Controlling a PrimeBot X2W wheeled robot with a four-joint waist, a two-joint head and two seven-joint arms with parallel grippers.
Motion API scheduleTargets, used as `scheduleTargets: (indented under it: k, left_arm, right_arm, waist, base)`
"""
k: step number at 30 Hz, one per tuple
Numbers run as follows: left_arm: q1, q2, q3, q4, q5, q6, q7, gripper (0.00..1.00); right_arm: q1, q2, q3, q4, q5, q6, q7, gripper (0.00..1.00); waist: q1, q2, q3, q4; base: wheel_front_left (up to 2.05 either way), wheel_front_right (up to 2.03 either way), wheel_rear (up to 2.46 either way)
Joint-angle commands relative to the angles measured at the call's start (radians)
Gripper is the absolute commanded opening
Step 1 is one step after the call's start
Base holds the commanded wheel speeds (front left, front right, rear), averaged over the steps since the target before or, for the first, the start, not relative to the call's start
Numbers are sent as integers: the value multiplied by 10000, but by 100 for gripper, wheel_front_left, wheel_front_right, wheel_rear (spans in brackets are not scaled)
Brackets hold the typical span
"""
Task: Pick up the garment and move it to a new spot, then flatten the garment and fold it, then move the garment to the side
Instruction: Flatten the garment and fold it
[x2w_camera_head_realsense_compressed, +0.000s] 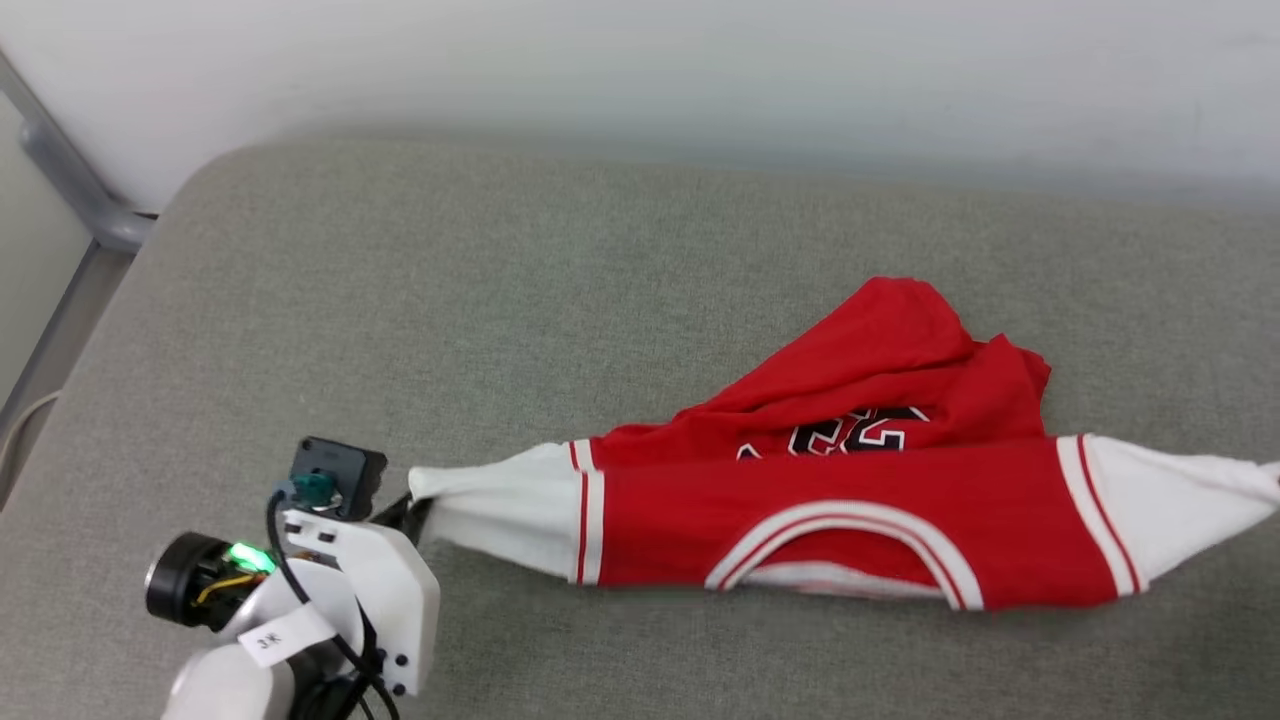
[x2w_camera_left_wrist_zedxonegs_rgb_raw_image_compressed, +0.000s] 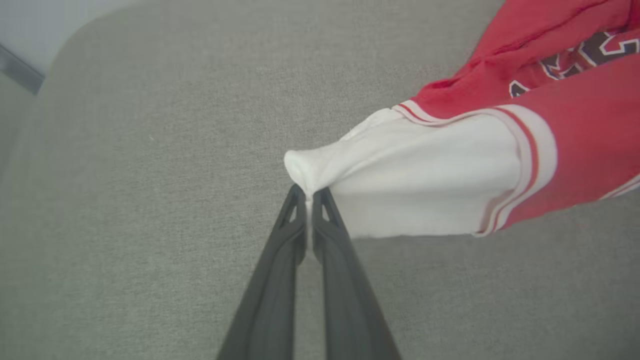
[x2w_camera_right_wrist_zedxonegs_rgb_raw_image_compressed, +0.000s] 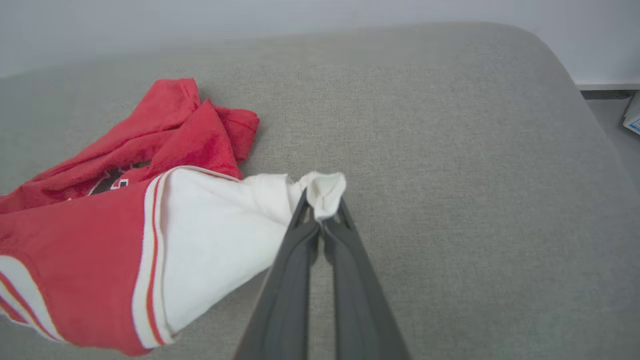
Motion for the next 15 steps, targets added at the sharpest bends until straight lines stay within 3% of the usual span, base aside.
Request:
scheduleTargets:
  k: [1, 15]
  left_arm:
    - [-85, 126, 88, -250, 64, 31, 2, 0]
    - [-2082, 968, 671, -2582, 149, -403, -195, 0]
  right_arm:
    - [-242, -15, -152, -38, 262, -11, -22, 0]
    - [-2495, -1645, -245, -465, 1026, -13, -230, 0]
  waist:
    - [0, 0, -225, -48]
    - [0, 0, -798, -232]
  base:
    - [0, 0, 0]
    - [0, 0, 0]
